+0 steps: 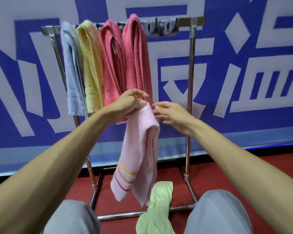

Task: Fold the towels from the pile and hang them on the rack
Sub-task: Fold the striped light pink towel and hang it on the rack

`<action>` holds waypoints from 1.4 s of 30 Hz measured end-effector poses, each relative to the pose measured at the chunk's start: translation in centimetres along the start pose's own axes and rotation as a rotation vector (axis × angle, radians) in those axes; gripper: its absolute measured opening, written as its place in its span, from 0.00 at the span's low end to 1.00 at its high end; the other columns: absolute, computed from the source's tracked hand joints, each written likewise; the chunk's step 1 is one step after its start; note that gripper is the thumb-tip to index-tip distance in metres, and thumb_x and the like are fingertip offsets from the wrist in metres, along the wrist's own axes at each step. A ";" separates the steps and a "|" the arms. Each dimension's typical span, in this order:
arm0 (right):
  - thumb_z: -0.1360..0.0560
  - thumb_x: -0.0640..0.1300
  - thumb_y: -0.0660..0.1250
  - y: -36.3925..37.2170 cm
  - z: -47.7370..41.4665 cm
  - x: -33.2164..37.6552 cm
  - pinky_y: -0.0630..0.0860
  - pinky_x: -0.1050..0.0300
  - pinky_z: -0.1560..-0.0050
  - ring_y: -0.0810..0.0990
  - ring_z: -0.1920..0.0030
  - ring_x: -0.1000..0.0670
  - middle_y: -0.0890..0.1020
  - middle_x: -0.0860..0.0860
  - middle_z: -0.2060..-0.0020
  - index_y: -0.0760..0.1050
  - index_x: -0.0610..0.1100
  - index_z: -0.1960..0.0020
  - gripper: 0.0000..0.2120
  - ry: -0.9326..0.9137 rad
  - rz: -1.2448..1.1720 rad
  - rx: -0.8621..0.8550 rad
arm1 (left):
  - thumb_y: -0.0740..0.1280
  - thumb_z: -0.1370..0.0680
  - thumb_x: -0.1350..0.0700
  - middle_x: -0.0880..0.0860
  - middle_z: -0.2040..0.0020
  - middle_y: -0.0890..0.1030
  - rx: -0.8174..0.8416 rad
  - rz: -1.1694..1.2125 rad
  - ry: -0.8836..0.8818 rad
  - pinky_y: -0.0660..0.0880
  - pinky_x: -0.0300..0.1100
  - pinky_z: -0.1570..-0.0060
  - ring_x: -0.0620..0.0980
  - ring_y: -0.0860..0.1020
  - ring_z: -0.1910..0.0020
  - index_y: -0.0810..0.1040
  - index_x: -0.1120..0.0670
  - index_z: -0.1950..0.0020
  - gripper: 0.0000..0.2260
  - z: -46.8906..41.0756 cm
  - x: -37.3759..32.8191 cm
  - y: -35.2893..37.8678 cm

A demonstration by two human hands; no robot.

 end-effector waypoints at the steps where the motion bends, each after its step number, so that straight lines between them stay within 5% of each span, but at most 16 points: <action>1: 0.20 0.46 0.61 0.5 -0.2 0.6 0.74 0.56 0.48 0.79 0.54 0.50 0.83 0.46 0.51 0.77 0.40 0.40 0.13 -0.003 -0.045 0.076 | 0.66 0.28 0.66 0.50 0.66 0.76 0.000 0.022 0.009 0.69 0.42 0.61 0.48 0.73 0.64 0.77 0.52 0.53 0.10 -0.1 -0.8 -0.3; 5: 0.20 0.47 0.60 0.7 0.0 3.2 0.68 0.63 0.66 0.72 0.71 0.57 0.75 0.53 0.69 0.78 0.42 0.50 0.11 0.027 -0.143 0.228 | 0.61 0.25 0.72 0.55 0.62 0.77 0.020 0.113 0.047 0.72 0.43 0.56 0.52 0.74 0.58 0.76 0.56 0.52 0.12 -0.2 -3.6 -1.4; 8: 0.21 0.47 0.61 -0.1 0.1 4.7 0.75 0.58 0.53 0.78 0.57 0.50 0.80 0.46 0.58 0.77 0.40 0.45 0.12 0.042 -0.149 0.296 | 0.59 0.25 0.74 0.52 0.66 0.79 0.045 0.185 0.076 0.74 0.38 0.62 0.48 0.77 0.64 0.75 0.57 0.52 0.13 0.0 -5.4 -1.6; 10: 0.22 0.45 0.63 -1.0 0.0 6.0 0.71 0.53 0.44 0.74 0.50 0.45 0.76 0.42 0.52 0.73 0.38 0.43 0.13 -0.010 -0.220 0.292 | 0.59 0.25 0.73 0.50 0.69 0.79 0.049 0.206 0.083 0.74 0.36 0.66 0.46 0.76 0.67 0.75 0.57 0.52 0.13 -0.1 -6.4 -1.7; 17: 0.22 0.41 0.63 -4.7 -0.7 11.6 0.79 0.53 0.52 0.81 0.54 0.47 0.83 0.43 0.55 0.77 0.37 0.48 0.09 -0.212 -0.483 0.139 | 0.64 0.22 0.62 0.52 0.60 0.79 0.260 0.153 0.114 0.74 0.36 0.65 0.46 0.77 0.65 0.77 0.63 0.45 0.08 -1.1 -9.2 -0.2; 23: 0.23 0.40 0.62 -8.0 -2.2 14.1 0.78 0.51 0.51 0.81 0.54 0.45 0.82 0.42 0.56 0.78 0.38 0.48 0.08 -0.225 -0.475 0.023 | 0.64 0.21 0.60 0.52 0.60 0.80 0.355 0.162 0.158 0.75 0.36 0.62 0.46 0.77 0.64 0.78 0.61 0.50 0.05 -3.3 -10.9 1.3; 25: 0.22 0.39 0.63 -8.9 -3.2 14.6 0.79 0.52 0.55 0.81 0.57 0.46 0.82 0.42 0.57 0.77 0.37 0.45 0.09 -0.225 -0.477 -0.023 | 0.63 0.21 0.62 0.51 0.62 0.80 0.316 0.193 0.206 0.75 0.35 0.65 0.45 0.78 0.66 0.77 0.61 0.52 0.05 -4.5 -12.0 1.3; 28: 0.24 0.38 0.67 -10.4 -5.4 15.1 0.78 0.45 0.47 0.80 0.53 0.44 0.82 0.39 0.53 0.77 0.35 0.42 0.12 -0.217 -0.473 -0.127 | 0.63 0.21 0.63 0.48 0.66 0.79 0.222 0.200 0.254 0.73 0.33 0.67 0.43 0.76 0.69 0.79 0.58 0.57 0.08 -7.0 -13.3 0.7; 37: 0.29 0.32 0.71 -13.9 -13.1 20.7 0.73 0.65 0.76 0.78 0.76 0.55 0.82 0.45 0.66 0.81 0.36 0.52 0.06 -0.281 -0.331 -0.396 | 0.66 0.21 0.56 0.48 0.65 0.79 -0.100 -0.102 0.365 0.71 0.38 0.59 0.44 0.74 0.65 0.82 0.58 0.55 0.08 -16.3 -18.2 -4.7; 42: 0.33 0.41 0.77 -15.4 -18.1 23.4 0.82 0.53 0.54 0.84 0.58 0.47 0.85 0.46 0.61 0.83 0.43 0.62 0.04 -0.355 0.015 -0.554 | 0.69 0.24 0.50 0.46 0.67 0.76 -0.369 -0.547 0.470 0.68 0.29 0.69 0.44 0.71 0.68 0.82 0.54 0.58 0.08 -20.2 -21.2 -7.7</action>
Point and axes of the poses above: each hand's wrist, its own z-axis away from the middle knuckle, its own y-axis out of the palm, x = y × z, the point moved 6 cm from there along -z, towards the middle knuckle
